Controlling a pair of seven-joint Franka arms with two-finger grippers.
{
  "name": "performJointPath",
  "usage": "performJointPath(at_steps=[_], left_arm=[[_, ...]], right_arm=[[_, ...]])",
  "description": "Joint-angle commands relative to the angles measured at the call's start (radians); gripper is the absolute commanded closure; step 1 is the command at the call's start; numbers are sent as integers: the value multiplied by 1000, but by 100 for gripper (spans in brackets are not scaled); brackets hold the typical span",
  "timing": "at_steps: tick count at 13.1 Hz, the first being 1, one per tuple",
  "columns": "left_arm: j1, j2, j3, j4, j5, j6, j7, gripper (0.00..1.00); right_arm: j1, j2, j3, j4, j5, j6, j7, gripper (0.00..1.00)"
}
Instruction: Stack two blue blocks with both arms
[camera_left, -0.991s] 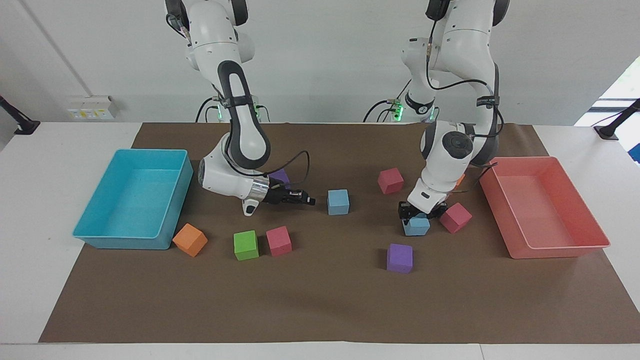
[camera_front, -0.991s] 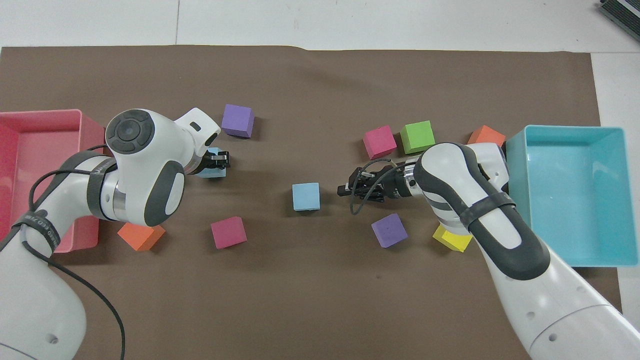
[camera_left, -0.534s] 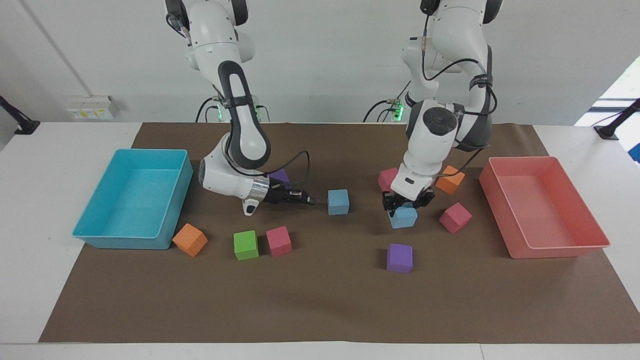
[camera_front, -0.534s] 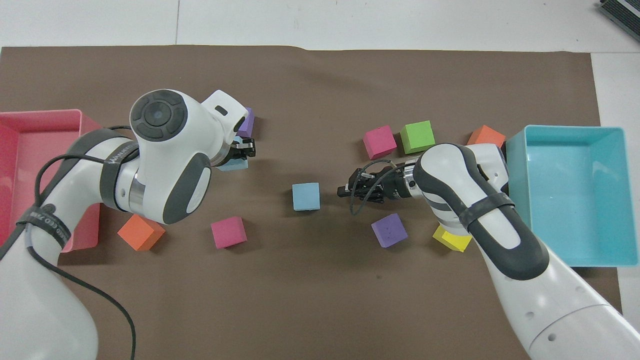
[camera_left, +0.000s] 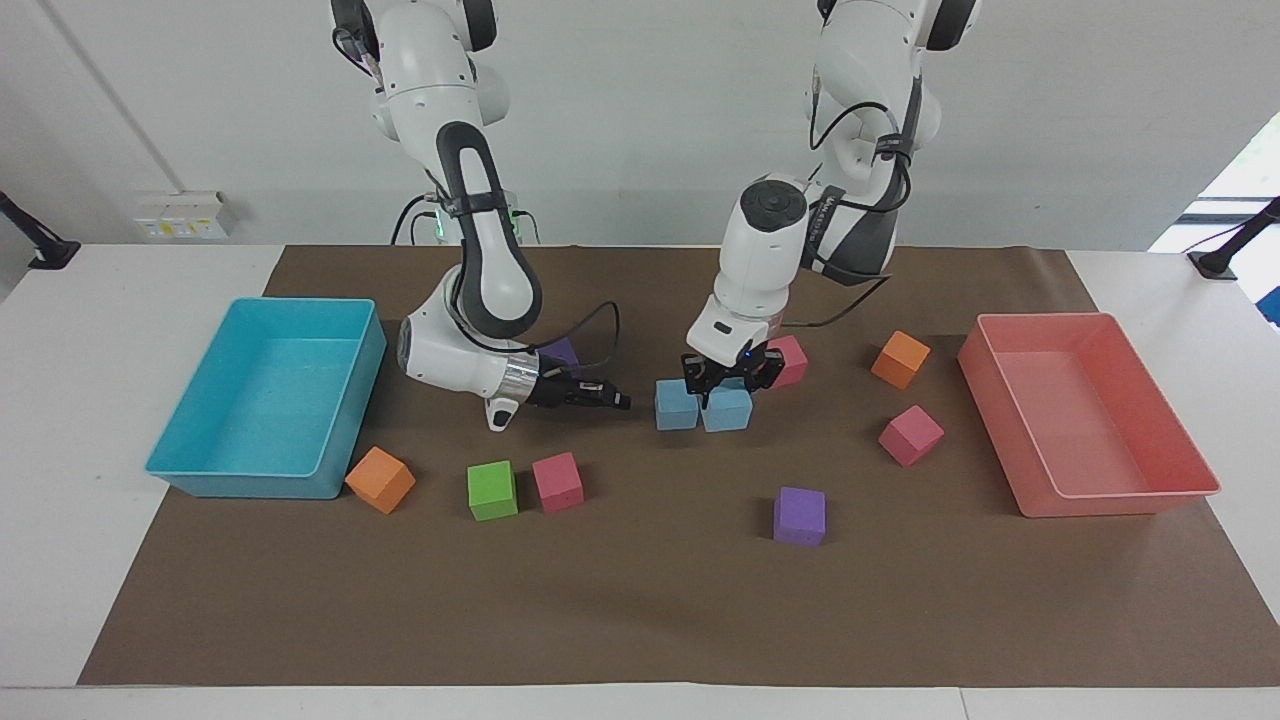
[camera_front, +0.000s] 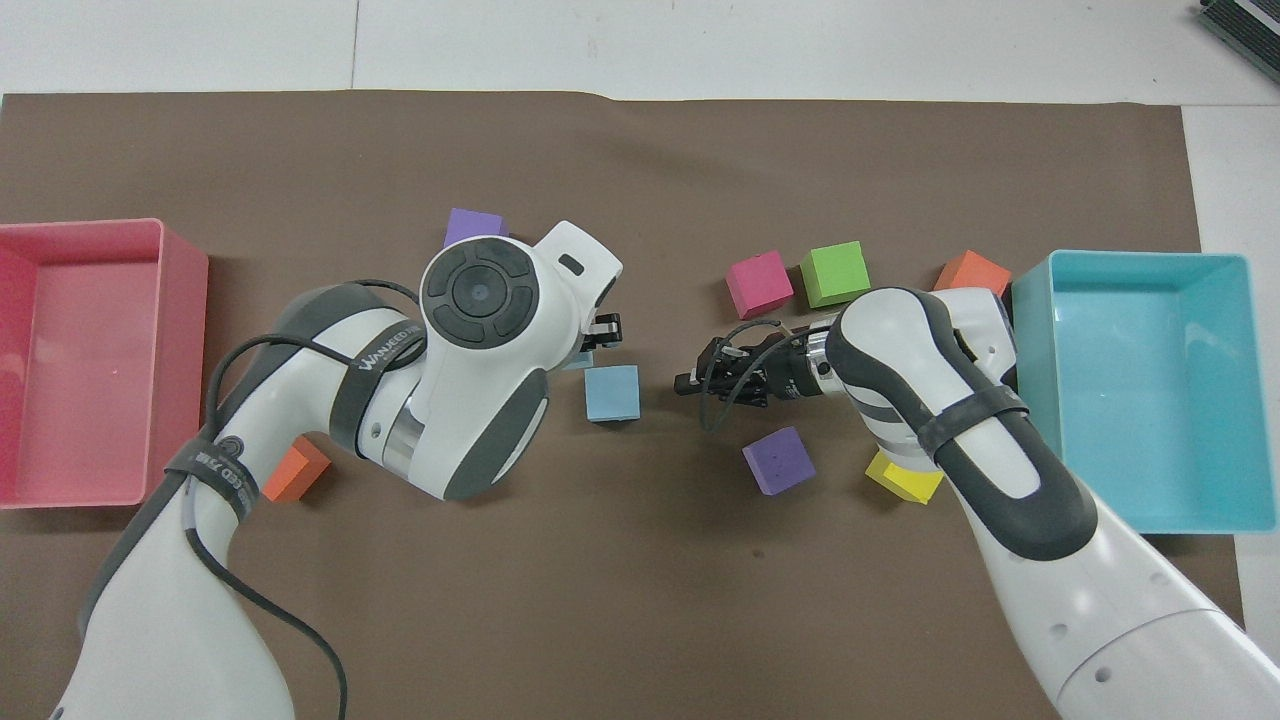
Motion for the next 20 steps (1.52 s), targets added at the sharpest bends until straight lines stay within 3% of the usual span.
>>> performJointPath(at_steps=[1, 20], left_arm=[[-63, 33, 16, 29, -5, -15, -18, 83], [-101, 30, 16, -30, -7, -17, -66, 79]], right_arm=[[-1, -4, -1, -13, 37, 4, -37, 100], [-2, -4, 1, -13, 37, 4, -37, 100]])
